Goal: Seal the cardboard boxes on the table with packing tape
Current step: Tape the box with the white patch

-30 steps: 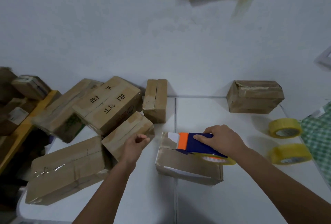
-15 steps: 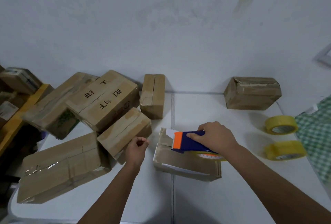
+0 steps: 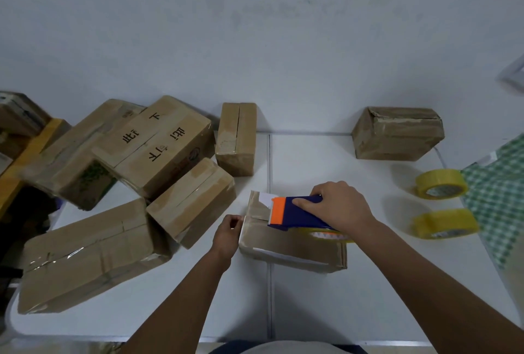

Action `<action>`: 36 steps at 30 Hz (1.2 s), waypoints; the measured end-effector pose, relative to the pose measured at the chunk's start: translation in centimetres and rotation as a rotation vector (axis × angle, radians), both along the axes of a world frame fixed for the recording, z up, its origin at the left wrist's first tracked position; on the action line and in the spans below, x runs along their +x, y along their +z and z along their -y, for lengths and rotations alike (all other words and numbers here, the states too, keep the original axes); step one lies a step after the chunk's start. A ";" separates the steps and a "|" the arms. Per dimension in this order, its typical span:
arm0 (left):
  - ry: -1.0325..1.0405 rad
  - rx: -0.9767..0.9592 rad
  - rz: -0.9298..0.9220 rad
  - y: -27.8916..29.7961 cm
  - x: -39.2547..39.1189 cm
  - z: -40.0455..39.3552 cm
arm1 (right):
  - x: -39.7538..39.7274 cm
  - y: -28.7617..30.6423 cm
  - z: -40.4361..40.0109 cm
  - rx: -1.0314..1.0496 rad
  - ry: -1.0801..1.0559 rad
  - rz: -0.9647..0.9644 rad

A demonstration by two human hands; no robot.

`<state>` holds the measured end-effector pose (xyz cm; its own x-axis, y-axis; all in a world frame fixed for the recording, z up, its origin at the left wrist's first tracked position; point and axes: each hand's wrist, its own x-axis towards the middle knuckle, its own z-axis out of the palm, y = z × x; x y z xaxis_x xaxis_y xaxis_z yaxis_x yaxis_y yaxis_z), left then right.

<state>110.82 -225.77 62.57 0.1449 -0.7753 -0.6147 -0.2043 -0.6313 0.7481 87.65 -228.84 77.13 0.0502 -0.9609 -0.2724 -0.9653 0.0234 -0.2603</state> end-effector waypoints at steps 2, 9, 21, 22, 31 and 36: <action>-0.180 0.064 0.160 -0.6 0.6 -0.2 | 0.0 0.0 0.0 0.005 0.003 -0.001; -0.153 -0.167 0.174 3.7 1.9 -1.3 | 0.1 -0.1 0.1 0.006 0.008 0.014; -0.709 -0.189 0.215 6.8 1.0 -1.4 | 0.4 0.1 0.1 -0.004 0.012 -0.004; -0.726 -0.215 0.139 6.6 0.9 -1.3 | 0.5 0.0 0.1 -0.005 0.013 -0.011; -1.123 -0.412 0.722 6.2 0.6 0.8 | 0.5 -0.1 0.5 0.025 0.029 -0.034; -1.285 -0.501 0.870 6.2 0.3 3.1 | 0.0 0.4 1.2 0.087 0.085 -0.047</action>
<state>111.07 -228.92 68.80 -0.5692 -0.7385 -0.3615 -0.8209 0.5353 0.1990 87.68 -230.06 77.53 0.1156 -0.9263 -0.3587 -0.9758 -0.0385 -0.2150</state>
